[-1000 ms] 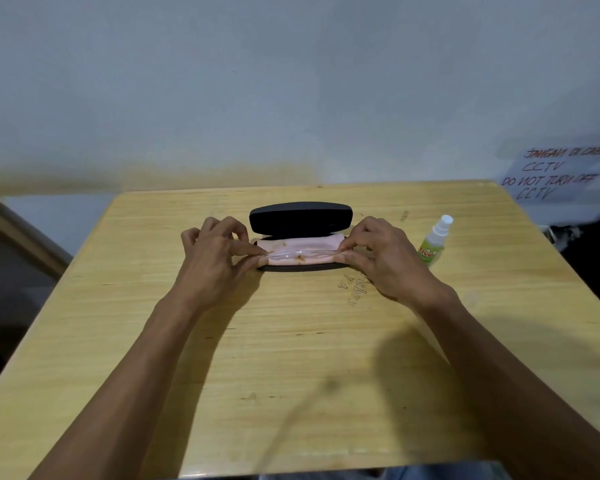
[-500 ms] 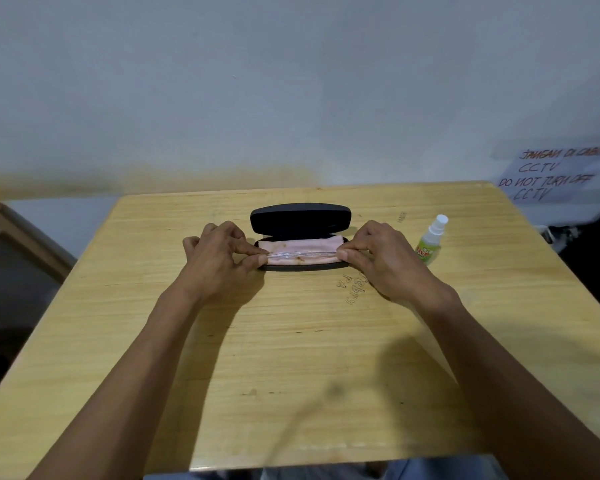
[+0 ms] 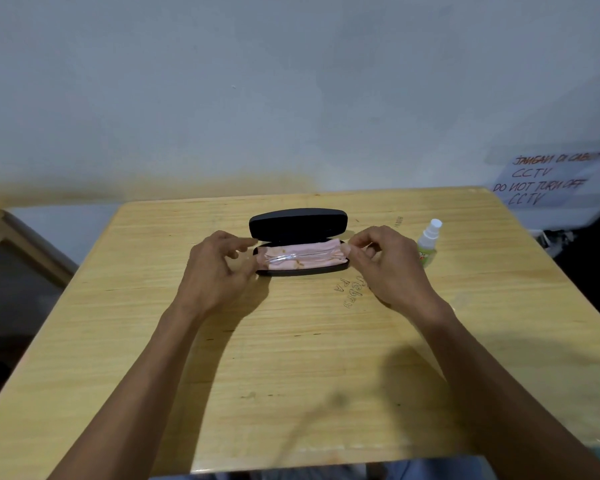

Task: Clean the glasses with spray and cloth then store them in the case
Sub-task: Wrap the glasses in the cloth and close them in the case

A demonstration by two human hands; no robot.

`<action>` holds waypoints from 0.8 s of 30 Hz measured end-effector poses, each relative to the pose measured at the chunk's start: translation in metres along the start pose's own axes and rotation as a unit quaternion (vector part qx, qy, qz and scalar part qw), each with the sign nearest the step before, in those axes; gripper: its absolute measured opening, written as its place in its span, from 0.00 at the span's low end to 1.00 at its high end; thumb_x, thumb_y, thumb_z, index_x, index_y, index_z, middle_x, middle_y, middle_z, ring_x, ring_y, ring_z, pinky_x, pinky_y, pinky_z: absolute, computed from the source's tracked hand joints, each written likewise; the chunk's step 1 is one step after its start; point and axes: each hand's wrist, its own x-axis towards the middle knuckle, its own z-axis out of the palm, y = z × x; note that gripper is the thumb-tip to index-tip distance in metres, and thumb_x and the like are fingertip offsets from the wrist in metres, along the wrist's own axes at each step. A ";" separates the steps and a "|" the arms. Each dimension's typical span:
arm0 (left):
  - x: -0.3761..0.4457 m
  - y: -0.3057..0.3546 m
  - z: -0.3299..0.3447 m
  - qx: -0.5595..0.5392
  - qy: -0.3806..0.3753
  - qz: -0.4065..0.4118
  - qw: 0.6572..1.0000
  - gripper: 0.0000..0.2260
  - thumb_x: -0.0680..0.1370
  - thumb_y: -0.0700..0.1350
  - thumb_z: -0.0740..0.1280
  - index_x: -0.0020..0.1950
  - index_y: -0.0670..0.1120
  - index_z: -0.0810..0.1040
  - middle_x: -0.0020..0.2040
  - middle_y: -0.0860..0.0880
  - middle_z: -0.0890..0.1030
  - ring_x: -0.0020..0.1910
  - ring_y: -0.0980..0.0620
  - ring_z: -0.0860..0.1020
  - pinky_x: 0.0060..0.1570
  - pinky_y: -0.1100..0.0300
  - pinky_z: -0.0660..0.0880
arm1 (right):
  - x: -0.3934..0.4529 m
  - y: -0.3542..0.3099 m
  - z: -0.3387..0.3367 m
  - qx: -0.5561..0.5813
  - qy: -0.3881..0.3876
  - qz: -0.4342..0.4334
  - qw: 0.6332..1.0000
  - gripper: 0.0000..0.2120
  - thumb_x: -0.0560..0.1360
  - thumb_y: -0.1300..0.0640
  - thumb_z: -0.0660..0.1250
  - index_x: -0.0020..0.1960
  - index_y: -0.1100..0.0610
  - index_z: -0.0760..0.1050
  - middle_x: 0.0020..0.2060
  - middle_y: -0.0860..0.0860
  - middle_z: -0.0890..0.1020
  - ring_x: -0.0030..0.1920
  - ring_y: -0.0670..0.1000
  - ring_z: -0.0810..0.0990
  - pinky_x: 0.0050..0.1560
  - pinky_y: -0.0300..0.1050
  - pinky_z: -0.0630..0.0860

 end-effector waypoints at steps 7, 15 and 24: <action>0.009 0.010 -0.003 -0.217 0.026 -0.173 0.960 0.26 0.74 0.63 0.68 0.69 0.56 0.75 0.56 0.55 0.80 0.56 0.53 0.80 0.56 0.48 0.79 | 0.017 -0.017 -0.002 0.136 -0.007 0.151 0.979 0.26 0.76 0.35 0.64 0.71 0.43 0.71 0.62 0.45 0.80 0.57 0.49 0.81 0.61 0.56 0.79; 0.019 0.026 0.000 -0.364 -0.022 -0.274 0.890 0.16 0.81 0.54 0.64 0.66 0.50 0.79 0.63 0.51 0.81 0.59 0.47 0.80 0.50 0.49 0.81 | 0.029 -0.030 0.003 0.245 -0.052 0.222 0.942 0.10 0.80 0.43 0.65 0.58 0.43 0.81 0.62 0.57 0.79 0.57 0.58 0.82 0.52 0.57 0.84; 0.028 0.022 0.004 -0.354 0.020 -0.308 0.883 0.18 0.73 0.55 0.74 0.56 0.44 0.85 0.55 0.52 0.84 0.52 0.49 0.83 0.47 0.44 0.83 | 0.035 -0.023 0.011 0.236 -0.002 0.221 0.946 0.08 0.76 0.44 0.71 0.52 0.47 0.83 0.50 0.48 0.85 0.49 0.52 0.85 0.38 0.50 0.85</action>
